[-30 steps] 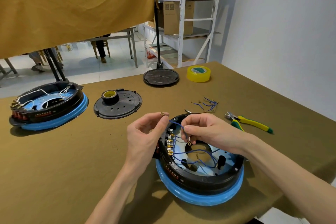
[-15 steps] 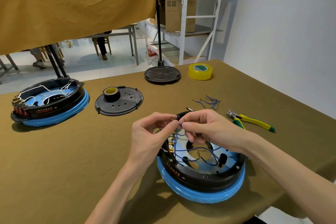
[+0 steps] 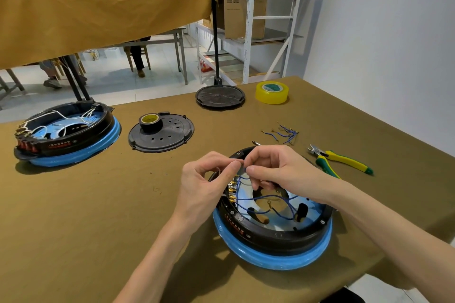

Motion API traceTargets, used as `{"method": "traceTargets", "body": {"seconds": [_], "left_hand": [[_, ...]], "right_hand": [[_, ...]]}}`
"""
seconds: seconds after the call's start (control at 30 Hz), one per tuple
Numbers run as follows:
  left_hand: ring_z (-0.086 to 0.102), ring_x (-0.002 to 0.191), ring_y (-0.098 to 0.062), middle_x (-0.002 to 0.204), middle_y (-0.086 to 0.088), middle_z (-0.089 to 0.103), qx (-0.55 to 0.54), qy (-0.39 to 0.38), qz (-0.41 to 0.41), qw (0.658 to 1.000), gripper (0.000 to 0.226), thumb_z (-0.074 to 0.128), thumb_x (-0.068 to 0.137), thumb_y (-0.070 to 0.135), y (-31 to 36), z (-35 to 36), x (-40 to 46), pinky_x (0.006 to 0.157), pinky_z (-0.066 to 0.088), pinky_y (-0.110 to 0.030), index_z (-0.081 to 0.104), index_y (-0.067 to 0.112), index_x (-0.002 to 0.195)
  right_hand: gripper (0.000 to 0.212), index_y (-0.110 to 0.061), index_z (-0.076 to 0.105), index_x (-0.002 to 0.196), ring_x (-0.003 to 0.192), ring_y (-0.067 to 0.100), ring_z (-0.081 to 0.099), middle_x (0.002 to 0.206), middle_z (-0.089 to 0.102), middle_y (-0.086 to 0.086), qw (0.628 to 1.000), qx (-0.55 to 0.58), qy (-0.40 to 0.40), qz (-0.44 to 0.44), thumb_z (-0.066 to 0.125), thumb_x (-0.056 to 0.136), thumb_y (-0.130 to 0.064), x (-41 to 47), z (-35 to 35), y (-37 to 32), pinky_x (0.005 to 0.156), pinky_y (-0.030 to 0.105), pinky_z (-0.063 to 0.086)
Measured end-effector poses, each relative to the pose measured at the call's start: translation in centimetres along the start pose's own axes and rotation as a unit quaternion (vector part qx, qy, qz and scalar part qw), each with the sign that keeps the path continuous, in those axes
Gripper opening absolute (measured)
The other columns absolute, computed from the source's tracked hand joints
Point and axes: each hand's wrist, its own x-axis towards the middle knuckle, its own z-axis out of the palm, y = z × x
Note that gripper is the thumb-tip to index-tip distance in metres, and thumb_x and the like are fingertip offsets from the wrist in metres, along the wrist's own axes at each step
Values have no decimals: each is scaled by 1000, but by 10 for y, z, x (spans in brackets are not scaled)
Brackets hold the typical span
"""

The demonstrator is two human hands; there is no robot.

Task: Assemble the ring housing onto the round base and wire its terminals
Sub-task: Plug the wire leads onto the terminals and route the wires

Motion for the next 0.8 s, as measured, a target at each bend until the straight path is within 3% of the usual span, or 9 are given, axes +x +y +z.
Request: {"method": "traceTargets", "body": {"seconds": [0.13,0.23,0.4,0.6,0.8], "left_hand": [[73,94,-19,94,2,77,15,6,-9,1000,14,68,98,18,-7,3,-1,80,56,-26,81,17,100],[72,98,-14,100,5,77,14,49,-29,998,22,57,105,19,-16,3,-1,83,56,-24,79,18,107],[66,108,-5,115,7,72,42,96,-93,990,23,54,105,16,-32,8,-2,97,56,-36,73,18,119],[65,112,-8,122,6,70,46,94,-109,989,28,54,105,16,-41,12,-6,99,55,-43,66,18,130],[67,110,-14,118,2,72,39,90,-117,988,26,53,105,14,-40,12,-4,98,56,-46,67,16,127]], "right_hand": [[6,-7,67,102,52,6,43,58,52,-7,997,-58,53,-13,64,101,-12,2,5,4,55,13,37],[9,-9,70,99,44,5,33,53,42,-7,994,-39,88,50,65,100,-16,4,3,8,45,12,30],[10,-11,73,89,44,13,40,55,53,2,982,-21,5,188,70,95,-18,7,-2,9,41,22,32],[12,-16,72,84,38,9,39,55,61,3,974,-85,-23,211,69,95,-18,23,2,6,40,18,30],[11,-12,71,87,38,12,33,48,51,2,962,-101,-48,251,65,95,-15,29,8,5,40,20,25]]}}
